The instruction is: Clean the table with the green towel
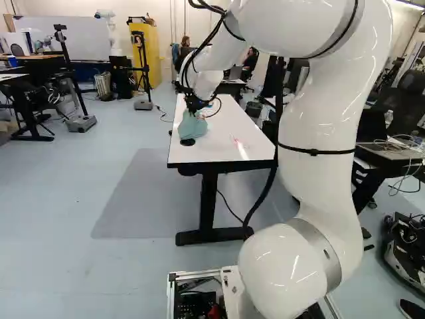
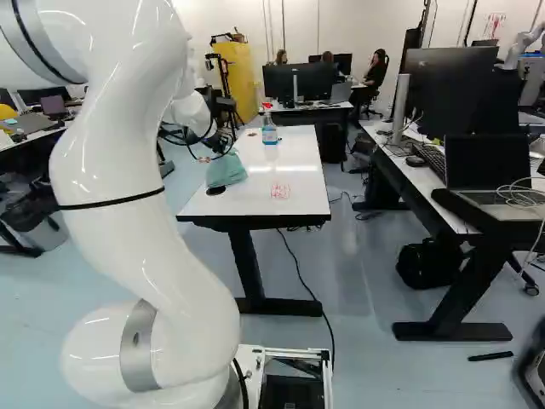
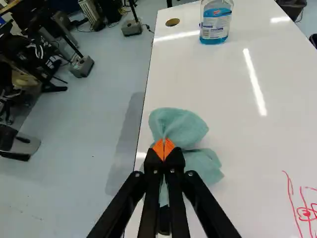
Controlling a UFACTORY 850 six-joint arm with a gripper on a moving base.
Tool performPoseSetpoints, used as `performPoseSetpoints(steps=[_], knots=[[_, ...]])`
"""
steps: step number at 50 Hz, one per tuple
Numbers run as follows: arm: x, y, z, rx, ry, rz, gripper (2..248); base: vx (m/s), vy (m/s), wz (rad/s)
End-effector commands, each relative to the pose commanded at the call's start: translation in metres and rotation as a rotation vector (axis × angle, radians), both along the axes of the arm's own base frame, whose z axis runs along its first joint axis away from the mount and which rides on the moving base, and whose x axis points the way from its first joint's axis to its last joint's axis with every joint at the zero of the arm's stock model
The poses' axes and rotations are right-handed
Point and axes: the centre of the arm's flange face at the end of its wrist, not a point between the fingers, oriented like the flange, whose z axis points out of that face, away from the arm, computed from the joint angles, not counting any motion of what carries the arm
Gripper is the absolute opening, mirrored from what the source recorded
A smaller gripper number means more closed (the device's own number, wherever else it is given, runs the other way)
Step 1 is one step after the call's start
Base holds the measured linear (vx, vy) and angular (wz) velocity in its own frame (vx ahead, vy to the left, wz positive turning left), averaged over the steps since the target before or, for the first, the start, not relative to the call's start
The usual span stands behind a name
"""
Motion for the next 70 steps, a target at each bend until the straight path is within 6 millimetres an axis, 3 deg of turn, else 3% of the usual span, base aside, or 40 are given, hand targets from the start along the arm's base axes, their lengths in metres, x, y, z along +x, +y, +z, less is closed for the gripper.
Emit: performPoseSetpoints(steps=[70], knots=[[0.023, 0.005, -0.082, -0.028, 0.117, -0.001, 20, 0.0, 0.0, 0.0]])
